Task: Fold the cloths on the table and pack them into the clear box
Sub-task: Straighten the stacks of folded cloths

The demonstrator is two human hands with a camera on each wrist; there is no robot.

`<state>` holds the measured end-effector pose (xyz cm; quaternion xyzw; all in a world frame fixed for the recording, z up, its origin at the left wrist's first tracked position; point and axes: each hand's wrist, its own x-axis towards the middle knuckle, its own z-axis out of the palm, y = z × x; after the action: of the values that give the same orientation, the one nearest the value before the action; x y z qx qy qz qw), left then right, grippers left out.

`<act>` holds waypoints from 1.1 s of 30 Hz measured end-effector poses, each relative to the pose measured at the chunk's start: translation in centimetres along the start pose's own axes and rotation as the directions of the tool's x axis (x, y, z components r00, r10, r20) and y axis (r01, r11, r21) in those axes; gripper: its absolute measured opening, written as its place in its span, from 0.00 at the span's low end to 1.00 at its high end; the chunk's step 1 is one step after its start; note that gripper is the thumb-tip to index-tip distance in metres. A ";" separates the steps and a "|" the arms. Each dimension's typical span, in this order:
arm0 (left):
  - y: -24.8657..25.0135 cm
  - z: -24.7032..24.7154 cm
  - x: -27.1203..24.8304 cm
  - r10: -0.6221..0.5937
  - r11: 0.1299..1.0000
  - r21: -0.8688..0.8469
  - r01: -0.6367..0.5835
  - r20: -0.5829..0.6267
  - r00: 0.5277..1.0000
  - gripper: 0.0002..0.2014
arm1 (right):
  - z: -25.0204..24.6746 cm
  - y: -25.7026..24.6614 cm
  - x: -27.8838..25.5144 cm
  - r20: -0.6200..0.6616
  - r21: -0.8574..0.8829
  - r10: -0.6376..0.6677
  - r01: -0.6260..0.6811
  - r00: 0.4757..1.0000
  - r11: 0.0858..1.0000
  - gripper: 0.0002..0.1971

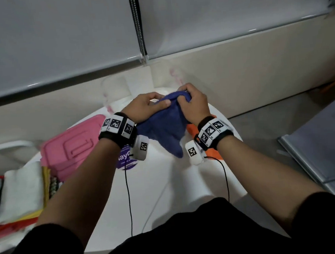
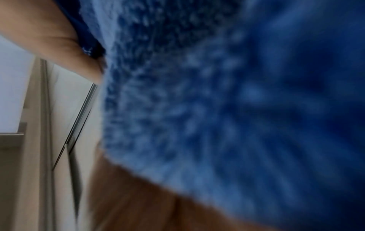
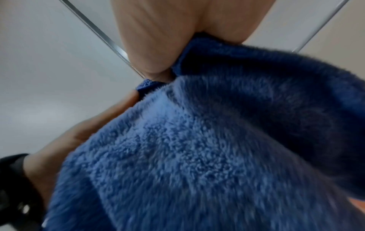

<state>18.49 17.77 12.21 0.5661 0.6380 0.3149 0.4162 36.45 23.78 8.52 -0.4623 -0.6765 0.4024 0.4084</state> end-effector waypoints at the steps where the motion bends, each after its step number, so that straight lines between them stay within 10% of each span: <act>1: 0.0 -0.9 -1.2 -0.041 0.997 0.061 0.036 0.075 0.996 0.16 | 0.6 -0.8 -0.3 0.007 0.012 -0.015 0.015 1.000 1.000 0.10; 6: -3.0 -3.8 -5.5 -0.271 0.786 0.587 0.195 0.043 0.962 0.20 | 3.3 -3.9 -2.2 0.085 0.066 -0.080 0.074 0.993 0.995 0.07; 10: -6.8 -7.7 -8.4 -0.136 0.929 0.321 0.186 -0.171 0.976 0.09 | 4.3 -4.2 -2.0 0.214 0.010 -0.051 0.050 0.975 0.999 0.21; 22: -9.9 -13.3 -12.1 0.115 0.989 0.141 -0.051 -0.494 0.862 0.05 | 6.6 -3.9 -1.5 0.014 -0.044 -0.028 0.028 1.000 0.999 0.06; 28: -13.3 -11.0 -15.7 -0.021 1.000 0.006 0.022 -0.183 0.983 0.05 | 7.1 0.1 -6.6 0.203 0.055 0.139 -0.153 0.969 0.987 0.07; 33: -21.6 -2.0 -20.3 -0.275 0.894 0.393 0.216 0.100 0.956 0.10 | 7.1 8.5 -15.6 0.467 -0.518 0.451 -0.178 0.761 0.837 0.15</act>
<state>7.00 -5.57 -2.16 0.5728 0.7192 0.0866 0.3836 36.14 9.79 -4.59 -0.5099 -0.7500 0.4212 -0.0057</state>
